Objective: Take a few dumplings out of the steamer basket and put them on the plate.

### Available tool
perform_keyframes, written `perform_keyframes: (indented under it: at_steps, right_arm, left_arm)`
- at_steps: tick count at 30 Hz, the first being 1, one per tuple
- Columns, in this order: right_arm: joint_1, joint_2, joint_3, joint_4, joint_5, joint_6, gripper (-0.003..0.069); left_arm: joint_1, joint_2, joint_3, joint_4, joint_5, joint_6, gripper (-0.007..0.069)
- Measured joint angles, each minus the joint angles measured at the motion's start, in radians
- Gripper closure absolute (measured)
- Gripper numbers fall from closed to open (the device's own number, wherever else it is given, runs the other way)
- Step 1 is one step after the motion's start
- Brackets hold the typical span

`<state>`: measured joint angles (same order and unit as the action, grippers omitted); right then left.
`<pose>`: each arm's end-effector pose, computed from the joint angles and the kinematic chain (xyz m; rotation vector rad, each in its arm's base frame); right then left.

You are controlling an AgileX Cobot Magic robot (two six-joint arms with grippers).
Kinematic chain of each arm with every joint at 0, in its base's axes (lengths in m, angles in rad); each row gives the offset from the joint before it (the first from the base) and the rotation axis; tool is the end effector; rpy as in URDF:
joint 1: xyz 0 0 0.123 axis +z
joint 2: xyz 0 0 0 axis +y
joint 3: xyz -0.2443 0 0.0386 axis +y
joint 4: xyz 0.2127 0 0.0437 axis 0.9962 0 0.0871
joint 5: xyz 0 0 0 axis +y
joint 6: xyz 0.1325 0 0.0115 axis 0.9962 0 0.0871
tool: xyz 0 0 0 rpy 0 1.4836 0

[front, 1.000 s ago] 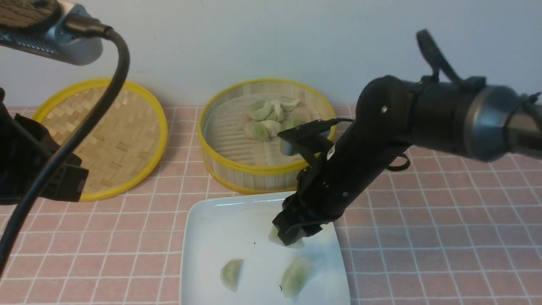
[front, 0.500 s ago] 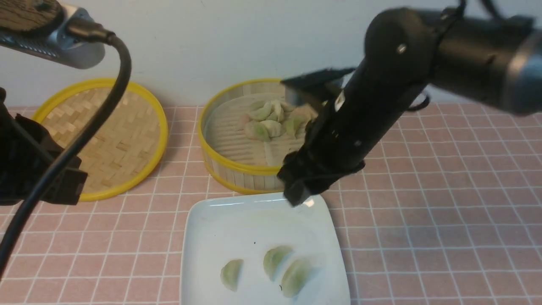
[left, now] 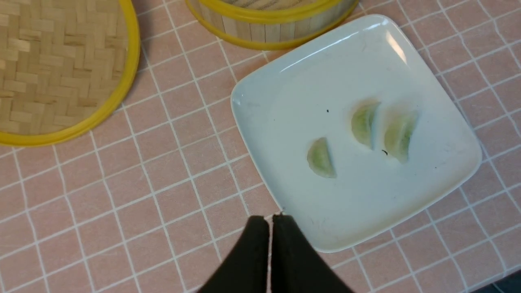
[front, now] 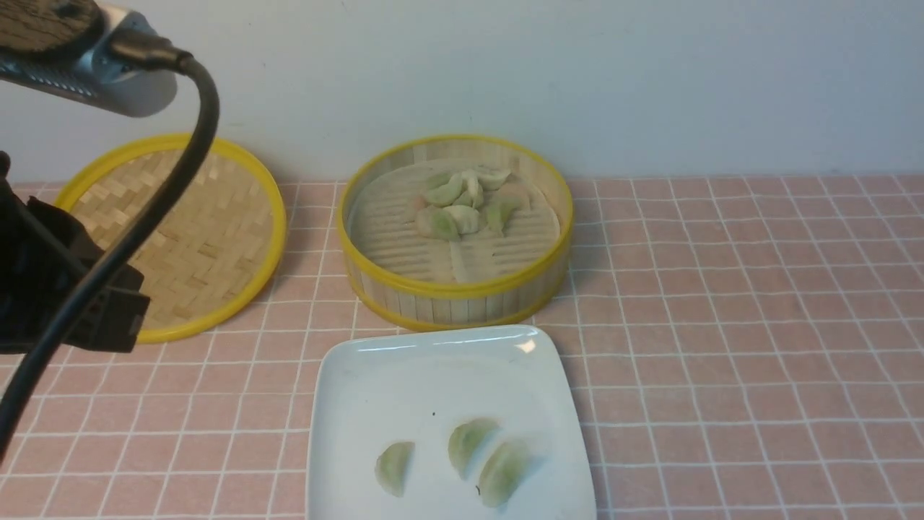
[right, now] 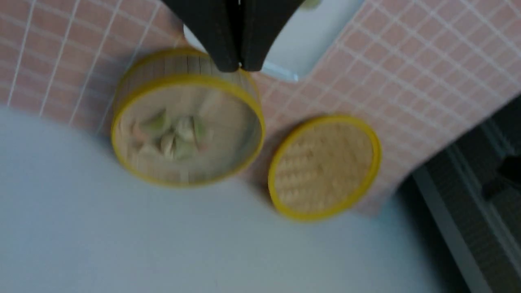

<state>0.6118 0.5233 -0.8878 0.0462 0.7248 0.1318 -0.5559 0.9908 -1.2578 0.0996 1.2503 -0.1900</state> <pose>0.0949 0.0716 0.3593 -0.4369 1.8304 0.5683 0.1551 -0.0816 0.3434 0.4472 2.4290 -0.1942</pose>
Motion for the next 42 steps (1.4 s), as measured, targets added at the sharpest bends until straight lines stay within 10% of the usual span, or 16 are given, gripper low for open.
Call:
perform_keyframes:
  at_steps: [10, 27, 42]
  right_arm:
    - [0.000, -0.520, 0.531, -0.194, -0.357, 0.193, 0.0672]
    - [0.000, -0.535, 0.549, -0.254, -0.427, 0.236, 0.0672]
    - [0.000, -0.535, 0.549, -0.254, -0.427, 0.237, 0.0672]
  left_arm:
    - [0.000, -0.012, 0.003, -0.062, -0.060, 0.033, 0.0631]
    - [0.000, -0.691, 0.533, -0.126, -0.587, 0.088, 0.0631]
    - [0.000, -0.780, 0.756, -0.123, -0.601, 0.088, 0.0631]
